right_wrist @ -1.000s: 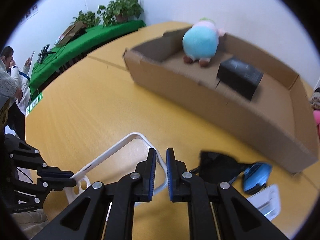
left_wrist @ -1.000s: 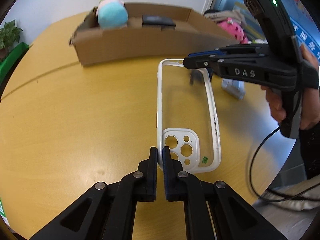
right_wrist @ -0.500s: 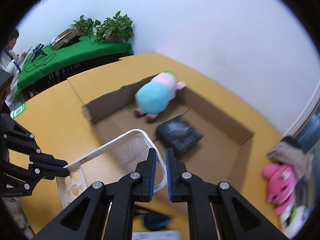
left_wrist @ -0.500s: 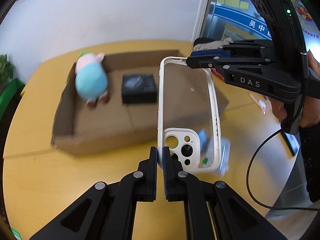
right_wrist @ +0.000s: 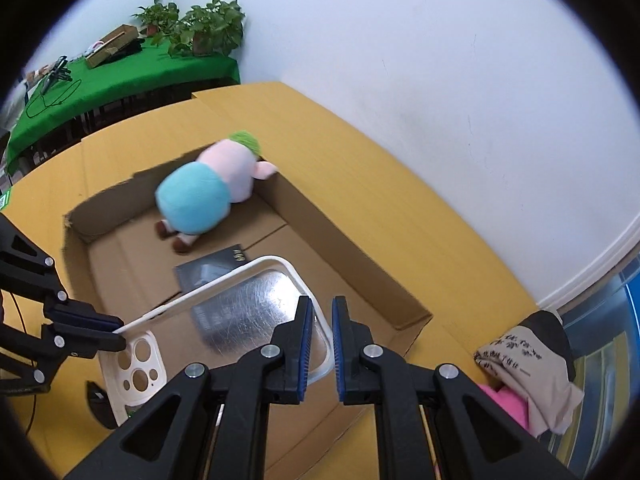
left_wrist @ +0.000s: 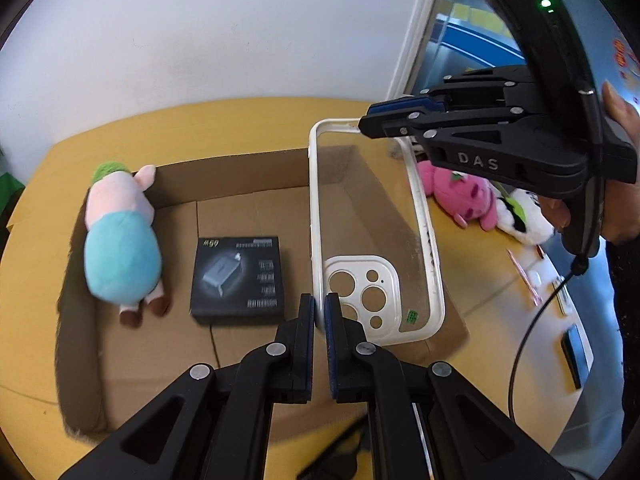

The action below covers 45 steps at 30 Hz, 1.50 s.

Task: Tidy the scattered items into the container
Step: 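Lift the phone case with the right tool over the cardboard box, then lower the phone case into the box and open the right tool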

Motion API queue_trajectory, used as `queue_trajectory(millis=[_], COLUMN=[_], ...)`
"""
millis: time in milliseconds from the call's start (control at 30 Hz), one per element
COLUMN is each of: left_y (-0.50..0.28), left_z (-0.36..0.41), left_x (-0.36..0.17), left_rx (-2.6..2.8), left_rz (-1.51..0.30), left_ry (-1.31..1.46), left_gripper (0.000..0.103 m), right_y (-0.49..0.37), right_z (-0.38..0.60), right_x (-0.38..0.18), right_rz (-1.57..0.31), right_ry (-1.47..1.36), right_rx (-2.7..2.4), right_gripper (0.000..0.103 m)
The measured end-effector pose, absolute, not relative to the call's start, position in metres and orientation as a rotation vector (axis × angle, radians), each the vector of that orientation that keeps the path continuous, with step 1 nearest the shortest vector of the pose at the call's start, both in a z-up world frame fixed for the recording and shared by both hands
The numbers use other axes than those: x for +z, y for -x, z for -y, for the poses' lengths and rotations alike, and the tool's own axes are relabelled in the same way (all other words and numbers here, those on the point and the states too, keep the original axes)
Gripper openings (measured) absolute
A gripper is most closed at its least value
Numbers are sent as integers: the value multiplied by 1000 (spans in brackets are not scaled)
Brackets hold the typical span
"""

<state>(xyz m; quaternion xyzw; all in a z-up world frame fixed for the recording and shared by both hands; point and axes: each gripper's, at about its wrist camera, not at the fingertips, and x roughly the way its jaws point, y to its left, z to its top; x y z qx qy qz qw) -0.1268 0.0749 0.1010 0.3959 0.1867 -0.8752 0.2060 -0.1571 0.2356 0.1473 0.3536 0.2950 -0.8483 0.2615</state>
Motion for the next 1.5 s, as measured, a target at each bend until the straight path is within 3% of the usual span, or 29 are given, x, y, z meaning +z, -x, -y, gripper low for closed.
queue_trajectory(millis=[267, 600, 967, 1500], left_y=[188, 247, 270, 286], left_z=[-32, 4, 9, 10], left_x=[82, 17, -30, -34], left_rx=[-2377, -2228, -2108, -2040], left_rz=[-575, -680, -729, -718], left_ry=[-1145, -1301, -1422, -1450], left_gripper=[4, 4, 4, 4], right_y=[231, 304, 316, 318], right_z=[-255, -260, -256, -246], right_x=[122, 50, -18, -33], right_rz=[-777, -789, -870, -963], right_ry=[-1007, -1075, -1177, -1326], right_rx=[-2276, -2151, -2058, -2009], right_gripper=[9, 10, 9, 12])
